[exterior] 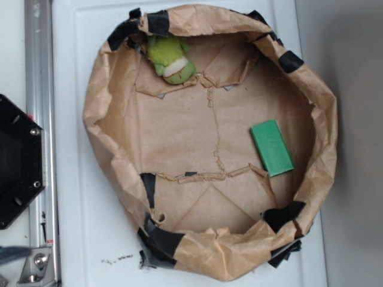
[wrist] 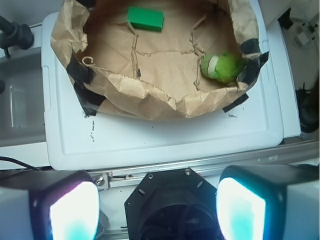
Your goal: Grab the green animal.
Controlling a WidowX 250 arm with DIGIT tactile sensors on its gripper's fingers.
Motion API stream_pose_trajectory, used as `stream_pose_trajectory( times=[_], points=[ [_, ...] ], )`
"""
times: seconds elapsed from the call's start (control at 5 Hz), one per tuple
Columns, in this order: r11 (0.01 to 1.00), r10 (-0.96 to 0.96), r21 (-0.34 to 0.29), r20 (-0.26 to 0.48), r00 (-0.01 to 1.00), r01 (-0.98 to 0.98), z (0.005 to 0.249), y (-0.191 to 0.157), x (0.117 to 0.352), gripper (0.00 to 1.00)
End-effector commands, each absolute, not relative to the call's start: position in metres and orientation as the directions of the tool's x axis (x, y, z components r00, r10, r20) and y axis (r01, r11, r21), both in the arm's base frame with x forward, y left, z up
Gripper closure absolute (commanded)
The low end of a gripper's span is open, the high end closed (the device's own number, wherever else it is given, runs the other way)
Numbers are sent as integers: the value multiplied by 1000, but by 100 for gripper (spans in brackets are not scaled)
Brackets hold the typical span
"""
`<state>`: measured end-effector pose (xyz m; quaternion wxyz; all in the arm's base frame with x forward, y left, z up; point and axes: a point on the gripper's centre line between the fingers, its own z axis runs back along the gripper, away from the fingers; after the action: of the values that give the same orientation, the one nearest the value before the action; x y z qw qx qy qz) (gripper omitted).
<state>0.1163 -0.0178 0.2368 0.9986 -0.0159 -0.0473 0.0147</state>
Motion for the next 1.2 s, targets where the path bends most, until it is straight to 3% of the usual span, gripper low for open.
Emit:
stream_pose_trajectory(
  times=[0.0,0.2,0.4,0.6,0.8,1.0],
  points=[
    [999,31,-33,94,995,-28,237,-18,116,0],
    [956,-216,211,41,976,203,204,-1,156,0],
    [887,-438,195,65,897,419,164,10,209,0],
    [856,-480,221,0,877,468,142,14,254,0],
    [795,-582,153,-81,809,587,95,4,266,0],
    [790,-592,96,-132,795,605,69,14,268,0]
  ],
)
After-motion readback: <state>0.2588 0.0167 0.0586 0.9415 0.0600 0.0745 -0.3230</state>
